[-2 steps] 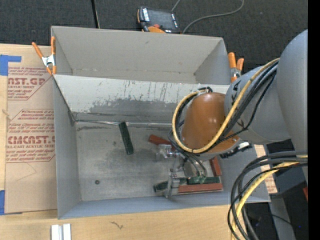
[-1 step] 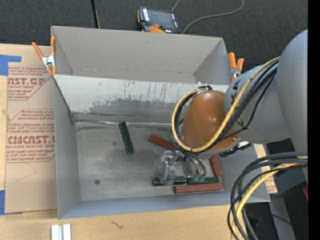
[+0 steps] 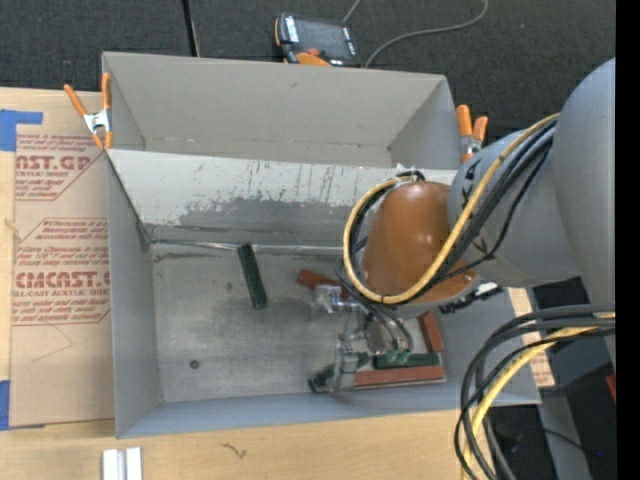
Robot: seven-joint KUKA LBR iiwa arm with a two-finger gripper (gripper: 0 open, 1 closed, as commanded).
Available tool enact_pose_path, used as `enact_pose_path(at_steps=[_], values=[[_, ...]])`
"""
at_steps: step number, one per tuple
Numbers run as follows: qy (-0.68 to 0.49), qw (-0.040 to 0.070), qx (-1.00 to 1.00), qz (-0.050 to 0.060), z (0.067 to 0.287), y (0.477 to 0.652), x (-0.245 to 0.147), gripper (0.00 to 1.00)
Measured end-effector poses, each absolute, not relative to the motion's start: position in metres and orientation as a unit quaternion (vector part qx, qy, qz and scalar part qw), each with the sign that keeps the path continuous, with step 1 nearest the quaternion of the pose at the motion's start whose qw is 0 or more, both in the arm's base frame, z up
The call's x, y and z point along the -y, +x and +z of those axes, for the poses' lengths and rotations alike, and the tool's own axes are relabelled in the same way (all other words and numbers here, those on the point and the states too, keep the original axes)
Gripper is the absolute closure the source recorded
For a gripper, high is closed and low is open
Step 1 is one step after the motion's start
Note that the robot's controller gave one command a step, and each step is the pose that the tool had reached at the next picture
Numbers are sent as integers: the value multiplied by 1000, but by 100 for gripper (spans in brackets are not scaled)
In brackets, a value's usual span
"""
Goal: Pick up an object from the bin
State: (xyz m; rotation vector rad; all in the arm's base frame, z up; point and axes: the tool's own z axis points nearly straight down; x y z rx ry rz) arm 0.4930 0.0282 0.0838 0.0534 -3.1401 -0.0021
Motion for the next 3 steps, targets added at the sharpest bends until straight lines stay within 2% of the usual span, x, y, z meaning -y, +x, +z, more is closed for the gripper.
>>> enact_pose_path(at_steps=[1,2,3], values=[[42,-4,999,0,70,485,17,0],[44,-1,999,-1,70,484,15,100],[30,-4,1000,1,181,486,30,100]])
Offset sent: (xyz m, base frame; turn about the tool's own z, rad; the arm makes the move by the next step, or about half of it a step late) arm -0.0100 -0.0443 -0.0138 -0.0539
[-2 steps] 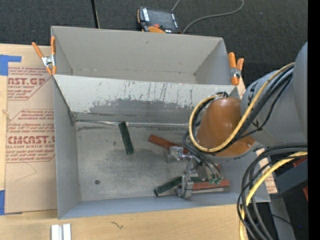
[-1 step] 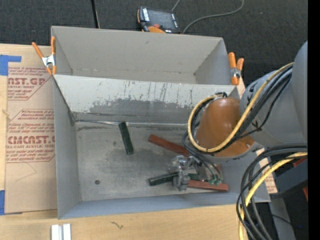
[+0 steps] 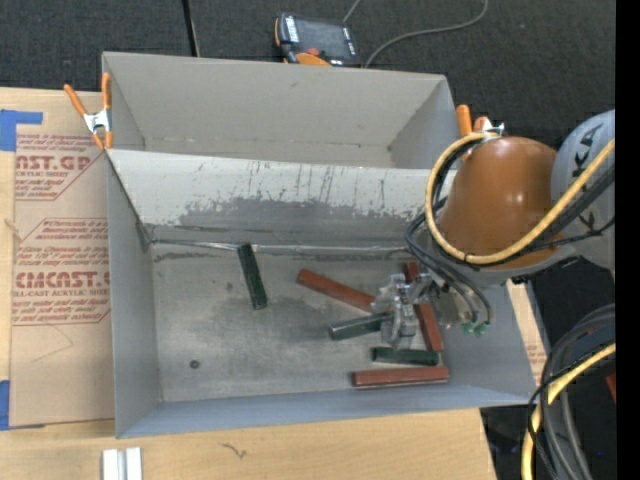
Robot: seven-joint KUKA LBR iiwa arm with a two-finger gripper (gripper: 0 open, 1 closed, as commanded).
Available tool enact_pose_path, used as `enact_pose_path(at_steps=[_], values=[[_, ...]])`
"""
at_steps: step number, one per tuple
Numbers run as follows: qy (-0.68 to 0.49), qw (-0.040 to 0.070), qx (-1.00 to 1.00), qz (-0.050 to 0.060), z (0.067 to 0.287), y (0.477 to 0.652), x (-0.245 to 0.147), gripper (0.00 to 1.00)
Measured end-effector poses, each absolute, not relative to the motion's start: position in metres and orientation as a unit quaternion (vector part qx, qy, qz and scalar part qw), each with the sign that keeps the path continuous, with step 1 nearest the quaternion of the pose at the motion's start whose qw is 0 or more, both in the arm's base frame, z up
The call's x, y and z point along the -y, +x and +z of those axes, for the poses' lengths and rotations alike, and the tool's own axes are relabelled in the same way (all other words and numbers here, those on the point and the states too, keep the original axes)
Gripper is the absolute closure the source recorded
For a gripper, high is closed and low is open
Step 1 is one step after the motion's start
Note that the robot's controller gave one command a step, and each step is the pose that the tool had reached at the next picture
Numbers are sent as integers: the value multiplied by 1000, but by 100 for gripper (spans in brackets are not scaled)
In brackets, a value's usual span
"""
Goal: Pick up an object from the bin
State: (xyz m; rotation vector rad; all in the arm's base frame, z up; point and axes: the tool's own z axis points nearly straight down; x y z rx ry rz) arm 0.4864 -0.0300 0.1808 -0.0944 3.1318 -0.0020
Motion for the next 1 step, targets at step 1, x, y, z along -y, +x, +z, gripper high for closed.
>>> enact_pose_path(at_steps=[1], values=[[-23,6,-1000,-1,275,487,42,100]])
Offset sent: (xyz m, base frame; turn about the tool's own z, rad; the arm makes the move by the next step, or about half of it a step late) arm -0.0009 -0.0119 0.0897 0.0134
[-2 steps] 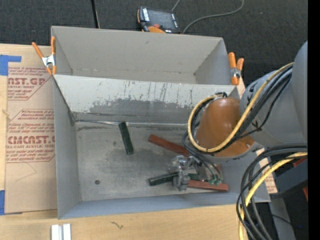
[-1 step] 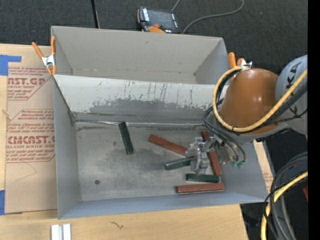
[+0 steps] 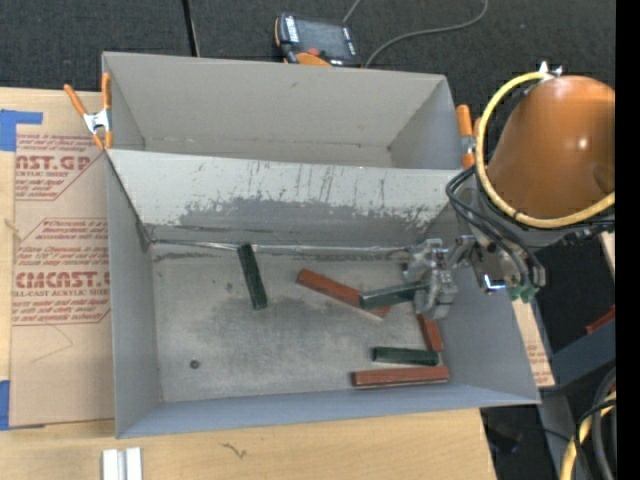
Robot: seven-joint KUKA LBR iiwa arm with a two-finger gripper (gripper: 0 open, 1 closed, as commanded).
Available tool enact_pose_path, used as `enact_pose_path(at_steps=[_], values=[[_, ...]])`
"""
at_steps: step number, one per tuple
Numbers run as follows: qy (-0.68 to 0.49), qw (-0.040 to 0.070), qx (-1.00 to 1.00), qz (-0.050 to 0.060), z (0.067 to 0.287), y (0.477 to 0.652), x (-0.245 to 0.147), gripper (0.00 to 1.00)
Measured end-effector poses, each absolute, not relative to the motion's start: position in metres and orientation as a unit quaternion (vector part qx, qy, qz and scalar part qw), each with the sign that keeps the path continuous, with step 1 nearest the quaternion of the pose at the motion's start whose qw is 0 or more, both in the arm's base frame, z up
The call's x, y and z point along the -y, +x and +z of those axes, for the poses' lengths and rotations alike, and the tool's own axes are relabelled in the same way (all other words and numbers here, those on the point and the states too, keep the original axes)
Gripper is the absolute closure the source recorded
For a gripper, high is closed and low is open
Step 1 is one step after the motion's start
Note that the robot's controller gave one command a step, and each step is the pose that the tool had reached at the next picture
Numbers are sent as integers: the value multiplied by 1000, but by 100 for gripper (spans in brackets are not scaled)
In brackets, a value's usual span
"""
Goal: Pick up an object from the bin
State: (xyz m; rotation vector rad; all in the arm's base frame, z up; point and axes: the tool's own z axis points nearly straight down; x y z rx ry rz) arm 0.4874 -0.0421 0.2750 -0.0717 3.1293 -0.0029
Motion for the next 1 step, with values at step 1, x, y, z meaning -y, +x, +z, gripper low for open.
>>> enact_pose_path(at_steps=[1], values=[[-108,2,-994,0,253,524,61,100]])
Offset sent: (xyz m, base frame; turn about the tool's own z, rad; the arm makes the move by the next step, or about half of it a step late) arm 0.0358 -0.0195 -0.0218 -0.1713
